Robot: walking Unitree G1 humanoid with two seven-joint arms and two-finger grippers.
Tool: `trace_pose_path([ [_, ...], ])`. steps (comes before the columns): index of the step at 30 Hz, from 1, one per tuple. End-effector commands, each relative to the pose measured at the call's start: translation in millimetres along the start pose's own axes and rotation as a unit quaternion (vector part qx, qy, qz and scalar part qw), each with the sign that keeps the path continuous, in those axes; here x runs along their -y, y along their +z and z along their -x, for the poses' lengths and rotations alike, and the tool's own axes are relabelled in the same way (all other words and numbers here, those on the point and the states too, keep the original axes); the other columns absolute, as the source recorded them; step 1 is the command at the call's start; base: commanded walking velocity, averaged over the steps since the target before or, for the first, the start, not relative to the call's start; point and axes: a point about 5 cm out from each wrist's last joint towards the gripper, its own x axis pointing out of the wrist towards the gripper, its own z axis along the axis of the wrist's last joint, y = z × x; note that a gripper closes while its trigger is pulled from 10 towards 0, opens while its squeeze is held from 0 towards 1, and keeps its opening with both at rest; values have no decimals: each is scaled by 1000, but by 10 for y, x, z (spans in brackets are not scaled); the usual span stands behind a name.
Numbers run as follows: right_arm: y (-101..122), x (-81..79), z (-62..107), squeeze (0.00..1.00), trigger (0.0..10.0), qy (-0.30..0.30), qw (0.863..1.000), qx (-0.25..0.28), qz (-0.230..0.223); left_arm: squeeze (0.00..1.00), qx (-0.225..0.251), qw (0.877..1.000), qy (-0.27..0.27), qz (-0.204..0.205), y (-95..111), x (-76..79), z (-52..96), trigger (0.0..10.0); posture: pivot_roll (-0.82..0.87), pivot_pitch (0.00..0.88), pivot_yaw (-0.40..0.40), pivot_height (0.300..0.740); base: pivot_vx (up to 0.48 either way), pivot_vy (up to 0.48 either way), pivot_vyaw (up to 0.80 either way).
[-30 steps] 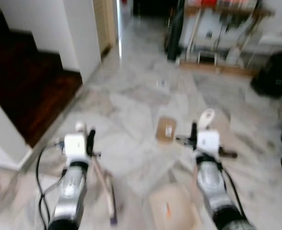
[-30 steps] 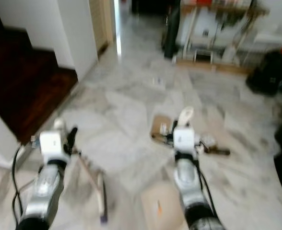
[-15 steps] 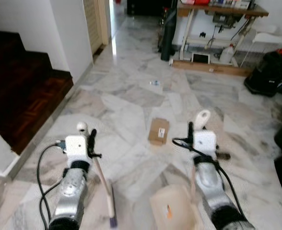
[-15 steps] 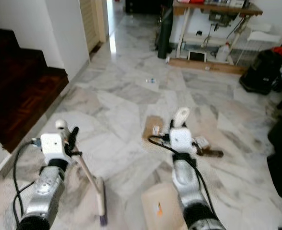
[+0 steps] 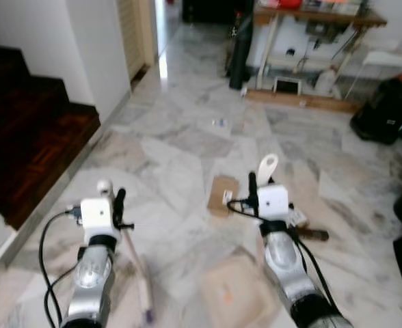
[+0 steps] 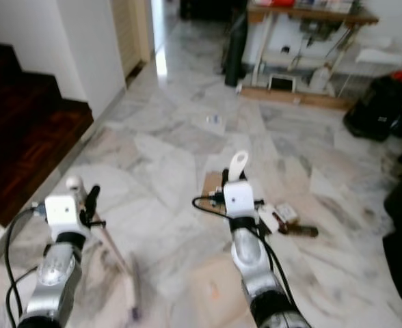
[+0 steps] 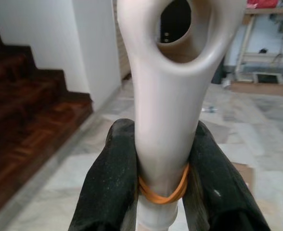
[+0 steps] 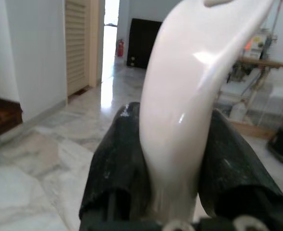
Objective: Sweep floor
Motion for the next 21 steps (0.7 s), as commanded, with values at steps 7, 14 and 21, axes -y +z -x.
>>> trace_pose_path([
  [7, 42, 68, -26, 0, 10000, -4, 1000, 13, 11, 0, 21, 1000, -9, 10, 88, 89, -30, 10000, 80, 0, -1, 740, 300, 0, 566],
  [14, 46, 56, -20, 0, 10000, 0, 1000, 15, 11, 0, 20, 1000, -9, 10, 90, 83, -29, 10000, 81, 0, -1, 740, 301, 0, 0],
  [21, 42, 58, -16, 0, 10000, -3, 1000, 13, 5, 0, 20, 1000, -9, 9, 88, 80, -26, 10000, 81, 0, -1, 740, 301, 0, 0],
])
